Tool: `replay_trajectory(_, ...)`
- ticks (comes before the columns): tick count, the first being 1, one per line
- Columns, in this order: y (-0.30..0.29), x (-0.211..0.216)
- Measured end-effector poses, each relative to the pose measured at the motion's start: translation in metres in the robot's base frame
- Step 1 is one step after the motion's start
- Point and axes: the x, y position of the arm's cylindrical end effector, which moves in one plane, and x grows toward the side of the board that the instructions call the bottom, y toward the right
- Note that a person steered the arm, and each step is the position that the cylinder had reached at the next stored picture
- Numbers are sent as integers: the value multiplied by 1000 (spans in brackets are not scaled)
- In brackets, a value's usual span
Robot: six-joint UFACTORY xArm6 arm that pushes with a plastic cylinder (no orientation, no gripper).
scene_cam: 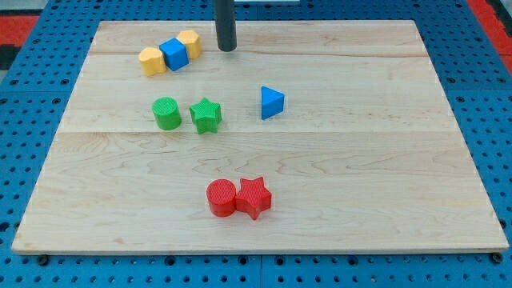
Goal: Move the yellow hexagon towards the bottom left side of the board
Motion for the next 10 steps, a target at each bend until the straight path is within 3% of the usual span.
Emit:
replay_trajectory(1,24,0)
replay_trajectory(5,25,-52)
replay_trajectory(8,-60,-53)
replay_trajectory(9,-97,-36)
replay_trajectory(10,-54,4)
